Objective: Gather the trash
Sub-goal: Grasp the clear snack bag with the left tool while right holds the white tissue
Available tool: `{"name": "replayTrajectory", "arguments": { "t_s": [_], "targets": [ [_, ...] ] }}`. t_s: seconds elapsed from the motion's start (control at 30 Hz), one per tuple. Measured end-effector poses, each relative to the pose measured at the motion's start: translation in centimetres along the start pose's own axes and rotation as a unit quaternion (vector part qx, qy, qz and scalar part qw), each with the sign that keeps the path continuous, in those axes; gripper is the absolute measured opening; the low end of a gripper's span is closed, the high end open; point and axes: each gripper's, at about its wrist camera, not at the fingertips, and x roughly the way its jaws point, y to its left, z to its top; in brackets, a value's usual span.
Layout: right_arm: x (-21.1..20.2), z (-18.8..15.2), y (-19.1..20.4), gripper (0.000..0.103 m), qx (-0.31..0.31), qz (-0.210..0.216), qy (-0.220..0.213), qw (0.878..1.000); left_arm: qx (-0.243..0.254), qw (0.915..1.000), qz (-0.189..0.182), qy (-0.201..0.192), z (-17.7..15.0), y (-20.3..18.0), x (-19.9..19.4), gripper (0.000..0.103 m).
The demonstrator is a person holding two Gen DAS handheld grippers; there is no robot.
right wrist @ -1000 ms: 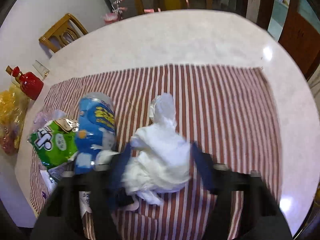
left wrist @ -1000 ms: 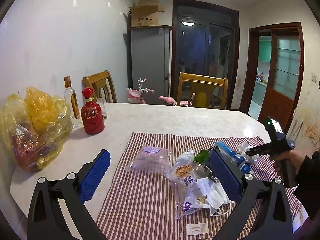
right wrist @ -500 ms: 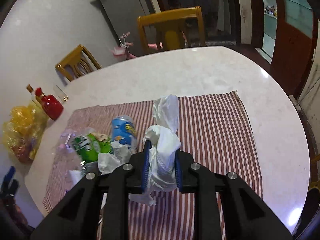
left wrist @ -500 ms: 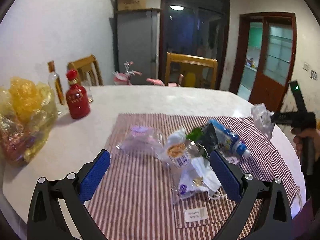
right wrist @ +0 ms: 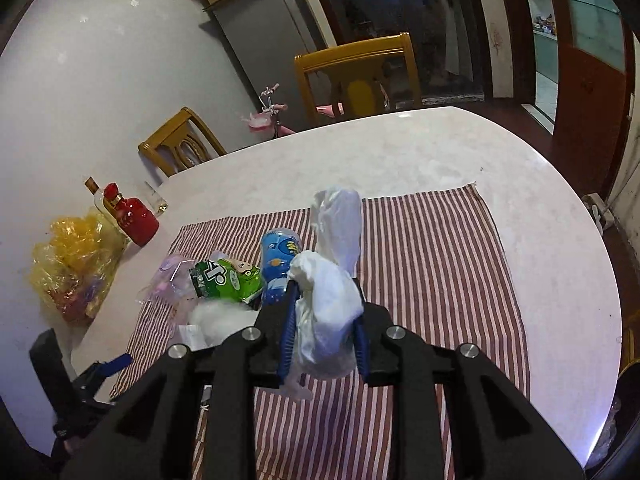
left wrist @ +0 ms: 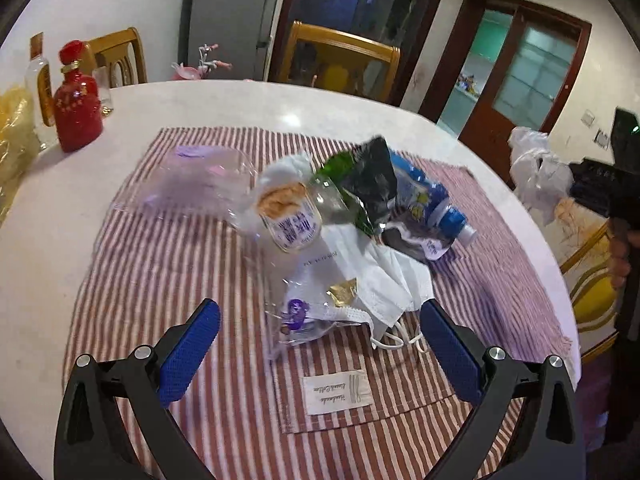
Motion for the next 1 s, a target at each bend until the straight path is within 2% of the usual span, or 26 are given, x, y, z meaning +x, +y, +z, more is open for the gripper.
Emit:
{"name": "replayTrajectory", "arguments": {
  "t_s": [0.17, 0.23, 0.27, 0.33, 0.4, 0.5, 0.63, 0.67, 0.7, 0.73, 0.77, 0.83, 1.0],
  "targets": [
    [-0.3, -0.5, -0.8, 0.026, 0.007, -0.001, -0.004, 1.0, -0.021, 0.9998, 0.005, 0.005, 1.6, 1.3, 1.5, 0.096],
    [0.0, -0.7, -1.1, 0.026, 0.011, -0.001, -0.002, 1.0, -0.035, 0.9994, 0.003, 0.006, 2.6, 1.9, 2.4, 0.09],
    [0.1, -0.8, -1.2, 0.025, 0.014, 0.0, 0.001, 1.0, -0.045, 0.999, 0.001, 0.008, 2.9, 2.1, 2.9, 0.083],
    [0.4, -1.0, -1.5, 0.025, 0.016, 0.004, 0.004, 1.0, -0.059, 0.998, 0.004, 0.019, 3.4, 2.4, 4.2, 0.082],
    [0.4, -1.2, -1.5, 0.025, 0.017, 0.007, 0.005, 1.0, -0.067, 0.9975, 0.004, 0.023, 3.7, 2.4, 5.1, 0.072],
    [0.4, -1.2, -1.5, 0.025, 0.018, 0.009, 0.004, 1.0, -0.116, 0.9929, -0.015, 0.022, 4.2, 3.0, 6.2, 0.072],
    [0.2, -1.4, -1.4, 0.025, 0.019, 0.011, 0.002, 1.0, -0.17, 0.9851, -0.013, 0.024, 4.4, 4.1, 7.2, 0.072],
    [0.2, -1.4, -1.4, 0.025, 0.019, 0.011, 0.001, 1.0, -0.18, 0.9833, -0.01, 0.024, 4.3, 4.3, 7.3, 0.067],
    [0.1, -1.5, -1.4, 0.025, 0.019, 0.012, 0.002, 1.0, -0.188, 0.9819, -0.008, 0.023, 4.2, 4.6, 7.4, 0.052],
    [0.1, -1.5, -1.4, 0.025, 0.019, 0.012, 0.002, 1.0, -0.197, 0.9801, -0.013, 0.02, 4.2, 4.8, 7.2, 0.043],
    [0.1, -1.6, -1.4, 0.025, 0.018, 0.013, 0.002, 1.0, -0.197, 0.9802, -0.017, 0.016, 4.1, 4.9, 7.0, 0.028],
    [0.0, -1.6, -1.4, 0.025, 0.018, 0.013, 0.001, 1.0, -0.189, 0.9816, -0.021, 0.007, 4.1, 5.0, 6.3, 0.026],
    [-0.1, -1.7, -1.2, 0.025, 0.018, 0.018, 0.0, 1.0, -0.188, 0.9818, -0.022, 0.017, 3.9, 5.5, 6.6, 0.017]
  ]
}}
